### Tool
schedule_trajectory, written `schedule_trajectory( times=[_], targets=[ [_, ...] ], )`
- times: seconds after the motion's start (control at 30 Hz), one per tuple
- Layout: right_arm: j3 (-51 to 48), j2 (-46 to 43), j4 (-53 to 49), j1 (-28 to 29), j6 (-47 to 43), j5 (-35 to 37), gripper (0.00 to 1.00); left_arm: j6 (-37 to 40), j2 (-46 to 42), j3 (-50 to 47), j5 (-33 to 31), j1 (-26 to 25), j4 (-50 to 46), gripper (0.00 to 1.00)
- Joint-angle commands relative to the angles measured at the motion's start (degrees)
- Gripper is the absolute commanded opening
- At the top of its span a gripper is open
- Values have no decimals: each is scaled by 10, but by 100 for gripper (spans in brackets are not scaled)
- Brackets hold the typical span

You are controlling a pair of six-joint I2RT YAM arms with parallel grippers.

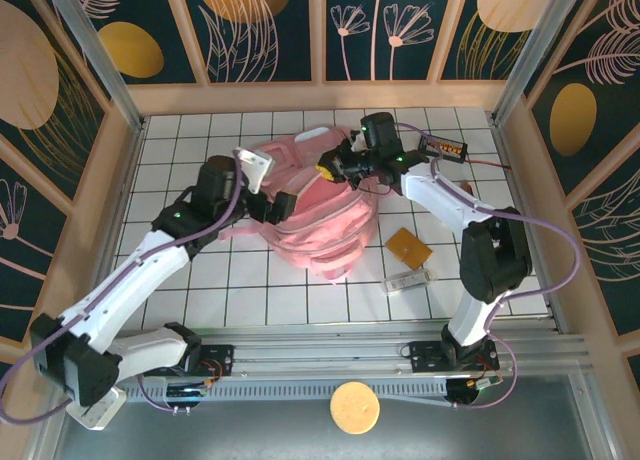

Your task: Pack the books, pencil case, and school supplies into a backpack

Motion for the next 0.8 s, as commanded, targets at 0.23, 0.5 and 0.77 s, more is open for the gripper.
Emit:
schedule_trajectory(
  times=[0.23,0.5,0.77],
  targets=[
    [73,24,61,45,7,-54,0,63,72,24,-46,-8,14,99],
    [99,46,67,63,20,-51,0,68,146,69,-117,-8,-7,77],
    [92,44,44,60,9,-37,5,62,187,107,-124,-8,-32,2]
  ],
)
